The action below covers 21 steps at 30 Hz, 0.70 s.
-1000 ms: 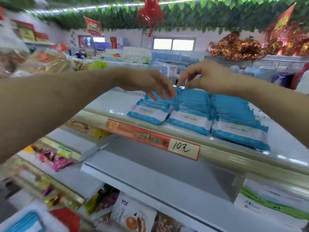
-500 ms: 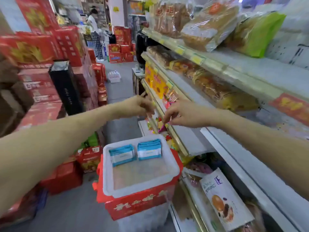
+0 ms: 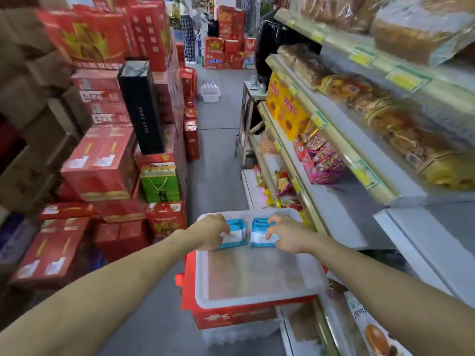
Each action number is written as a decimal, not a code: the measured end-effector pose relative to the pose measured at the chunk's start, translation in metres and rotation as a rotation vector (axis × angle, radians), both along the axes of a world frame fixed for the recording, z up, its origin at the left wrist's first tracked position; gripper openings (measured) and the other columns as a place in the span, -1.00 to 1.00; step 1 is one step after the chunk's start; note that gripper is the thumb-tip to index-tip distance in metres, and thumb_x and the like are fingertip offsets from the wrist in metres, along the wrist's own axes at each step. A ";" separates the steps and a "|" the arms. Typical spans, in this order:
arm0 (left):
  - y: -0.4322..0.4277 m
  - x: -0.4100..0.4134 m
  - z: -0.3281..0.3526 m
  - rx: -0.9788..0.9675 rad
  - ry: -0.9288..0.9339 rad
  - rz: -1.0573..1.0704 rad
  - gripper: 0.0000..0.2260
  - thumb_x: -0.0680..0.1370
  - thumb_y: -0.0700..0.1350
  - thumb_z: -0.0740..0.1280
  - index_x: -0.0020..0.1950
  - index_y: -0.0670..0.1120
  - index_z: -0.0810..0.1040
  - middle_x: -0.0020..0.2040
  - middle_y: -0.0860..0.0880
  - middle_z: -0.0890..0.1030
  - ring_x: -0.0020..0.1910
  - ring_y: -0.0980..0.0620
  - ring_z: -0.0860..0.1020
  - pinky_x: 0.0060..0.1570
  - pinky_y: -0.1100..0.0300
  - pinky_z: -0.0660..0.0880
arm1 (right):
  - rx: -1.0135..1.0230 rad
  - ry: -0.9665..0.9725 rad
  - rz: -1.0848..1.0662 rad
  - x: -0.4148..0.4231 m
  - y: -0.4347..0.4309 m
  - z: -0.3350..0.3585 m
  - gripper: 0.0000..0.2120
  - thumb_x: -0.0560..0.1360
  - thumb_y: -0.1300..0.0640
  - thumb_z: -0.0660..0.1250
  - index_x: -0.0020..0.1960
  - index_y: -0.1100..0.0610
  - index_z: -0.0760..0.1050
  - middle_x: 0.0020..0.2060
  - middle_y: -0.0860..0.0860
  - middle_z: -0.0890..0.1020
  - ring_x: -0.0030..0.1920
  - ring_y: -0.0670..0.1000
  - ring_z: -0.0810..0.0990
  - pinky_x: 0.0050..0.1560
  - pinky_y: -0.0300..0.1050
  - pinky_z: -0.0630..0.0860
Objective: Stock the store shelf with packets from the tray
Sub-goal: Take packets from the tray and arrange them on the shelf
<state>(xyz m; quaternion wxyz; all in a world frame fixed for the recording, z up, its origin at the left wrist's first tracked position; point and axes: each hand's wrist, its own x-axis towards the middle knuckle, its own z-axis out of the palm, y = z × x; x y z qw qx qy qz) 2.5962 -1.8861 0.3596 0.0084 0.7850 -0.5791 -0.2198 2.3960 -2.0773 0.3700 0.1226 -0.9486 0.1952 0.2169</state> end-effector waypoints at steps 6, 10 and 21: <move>-0.009 0.005 -0.022 0.023 -0.061 0.002 -0.63 0.60 -0.15 0.28 0.39 0.08 0.60 0.49 -0.05 0.39 0.47 -0.09 0.38 0.43 0.03 0.35 | -0.025 -0.025 -0.015 0.007 -0.004 -0.019 -0.67 0.56 0.19 0.31 0.28 -0.03 0.61 0.35 -0.02 0.38 0.30 0.06 0.48 0.27 0.02 0.48; -0.009 0.006 -0.028 0.010 -0.085 0.019 -0.62 0.60 -0.15 0.27 0.37 0.11 0.61 0.51 0.00 0.35 0.46 -0.09 0.36 0.46 0.00 0.31 | -0.030 -0.039 -0.016 0.006 -0.005 -0.024 -0.68 0.57 0.20 0.30 0.27 -0.03 0.63 0.24 -0.01 0.41 0.21 0.05 0.49 0.20 0.04 0.50; -0.008 0.000 -0.041 0.017 -0.123 0.020 -0.64 0.61 -0.07 0.30 0.38 0.17 0.59 0.42 -0.02 0.40 0.36 -0.15 0.36 0.38 0.00 0.32 | 0.000 0.020 0.035 -0.011 0.000 -0.038 -0.64 0.59 0.24 0.26 0.27 -0.06 0.64 0.18 -0.02 0.57 0.20 0.06 0.51 0.16 -0.03 0.49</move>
